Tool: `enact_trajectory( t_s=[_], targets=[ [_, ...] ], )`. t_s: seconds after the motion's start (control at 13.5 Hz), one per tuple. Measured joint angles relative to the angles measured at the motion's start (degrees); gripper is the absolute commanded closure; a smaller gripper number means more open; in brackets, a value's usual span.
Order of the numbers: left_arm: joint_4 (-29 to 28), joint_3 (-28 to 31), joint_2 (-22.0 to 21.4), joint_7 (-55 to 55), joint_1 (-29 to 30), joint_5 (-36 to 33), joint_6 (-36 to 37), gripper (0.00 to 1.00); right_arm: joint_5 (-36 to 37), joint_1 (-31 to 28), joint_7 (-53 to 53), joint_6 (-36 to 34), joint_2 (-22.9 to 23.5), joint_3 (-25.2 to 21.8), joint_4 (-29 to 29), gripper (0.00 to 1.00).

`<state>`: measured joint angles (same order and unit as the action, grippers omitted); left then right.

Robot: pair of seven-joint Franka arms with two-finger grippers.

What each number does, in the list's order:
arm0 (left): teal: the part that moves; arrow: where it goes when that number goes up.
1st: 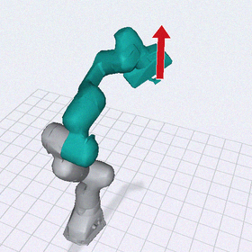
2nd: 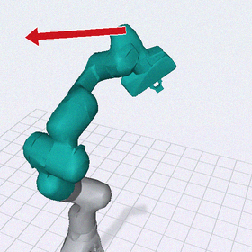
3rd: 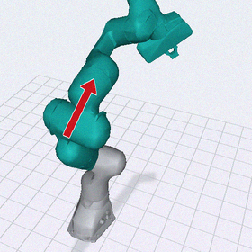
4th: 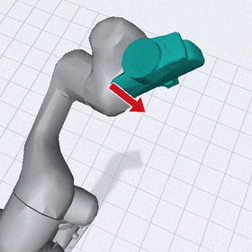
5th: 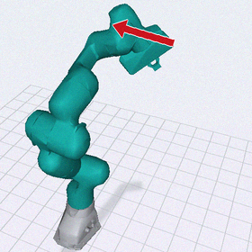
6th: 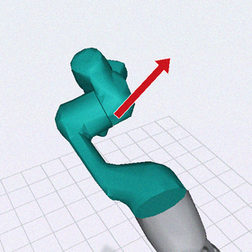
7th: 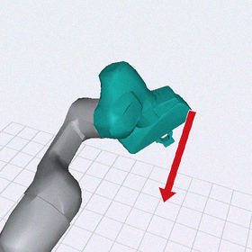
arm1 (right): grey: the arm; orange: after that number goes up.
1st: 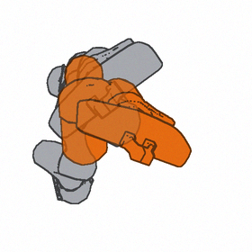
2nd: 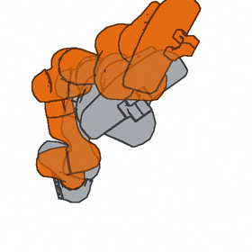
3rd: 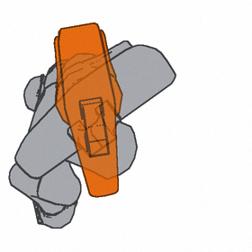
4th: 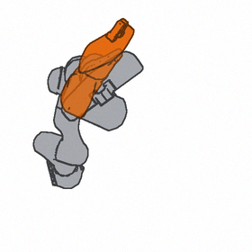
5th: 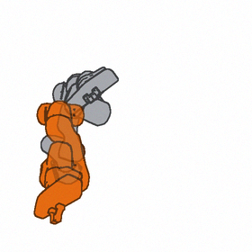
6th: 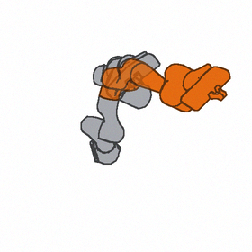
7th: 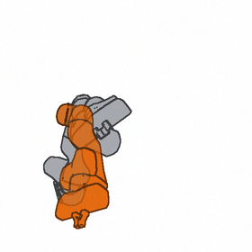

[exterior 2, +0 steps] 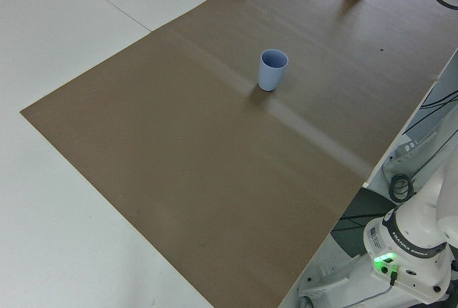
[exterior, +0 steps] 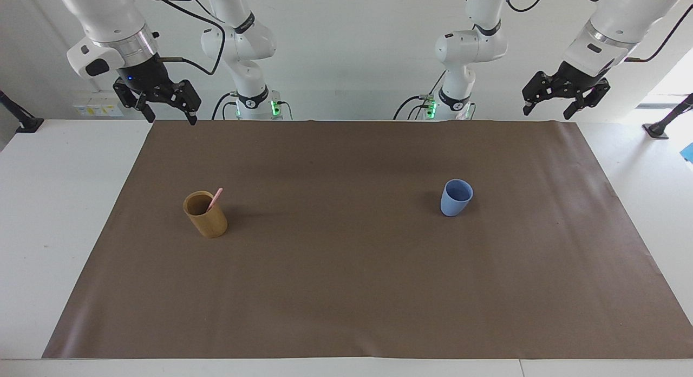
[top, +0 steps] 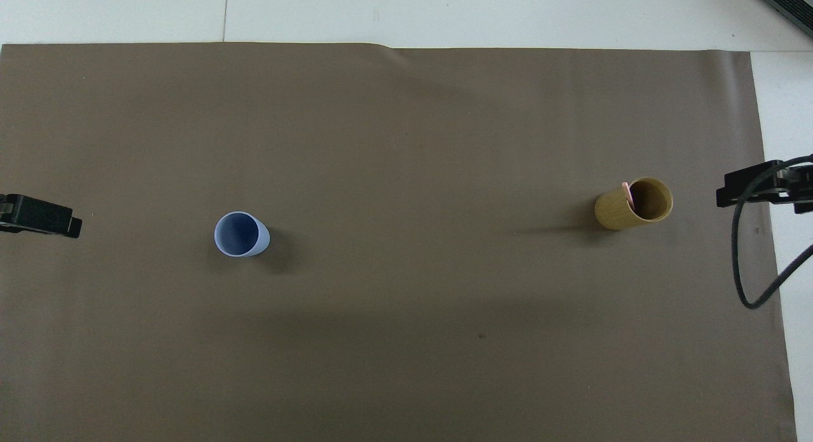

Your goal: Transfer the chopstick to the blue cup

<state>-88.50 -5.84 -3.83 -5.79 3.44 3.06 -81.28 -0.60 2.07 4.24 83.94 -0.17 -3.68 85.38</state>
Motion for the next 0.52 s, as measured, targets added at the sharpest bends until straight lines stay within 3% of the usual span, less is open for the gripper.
enact_trajectory(
  t_s=[0.52],
  targets=[
    [-2.4,-0.1,-1.1,0.0,0.0,0.2,0.0,0.0,0.0,0.1,0.0,1.1,0.0,0.1,0.0,0.0]
  ],
)
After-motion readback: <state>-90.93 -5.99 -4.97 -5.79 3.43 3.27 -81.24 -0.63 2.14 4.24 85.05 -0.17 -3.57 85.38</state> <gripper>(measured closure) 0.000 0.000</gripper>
